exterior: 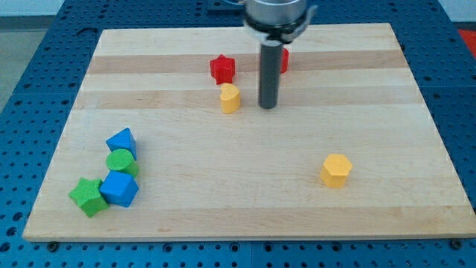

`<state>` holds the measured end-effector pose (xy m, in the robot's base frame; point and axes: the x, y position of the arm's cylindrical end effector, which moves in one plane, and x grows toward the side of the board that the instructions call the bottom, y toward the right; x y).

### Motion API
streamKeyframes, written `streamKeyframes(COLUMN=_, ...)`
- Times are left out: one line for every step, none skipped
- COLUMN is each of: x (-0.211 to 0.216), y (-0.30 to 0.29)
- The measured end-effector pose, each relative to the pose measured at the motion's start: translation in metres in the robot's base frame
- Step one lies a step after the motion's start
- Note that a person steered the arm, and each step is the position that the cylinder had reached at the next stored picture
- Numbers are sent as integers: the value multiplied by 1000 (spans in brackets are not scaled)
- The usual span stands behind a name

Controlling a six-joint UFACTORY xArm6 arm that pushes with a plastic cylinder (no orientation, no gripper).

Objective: Slide the yellow heart towards the center left of the board

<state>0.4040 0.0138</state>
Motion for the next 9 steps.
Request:
streamKeyframes(x=0, y=-68)
streamKeyframes(x=-19, y=-102)
streamKeyframes(x=-27, y=-60)
streamKeyframes(x=-38, y=-64)
streamKeyframes(x=-48, y=-105)
streamKeyframes(x=-22, y=-166)
streamKeyframes(x=-29, y=-152)
streamKeyframes(x=-25, y=-101)
streamKeyframes(x=-48, y=-104)
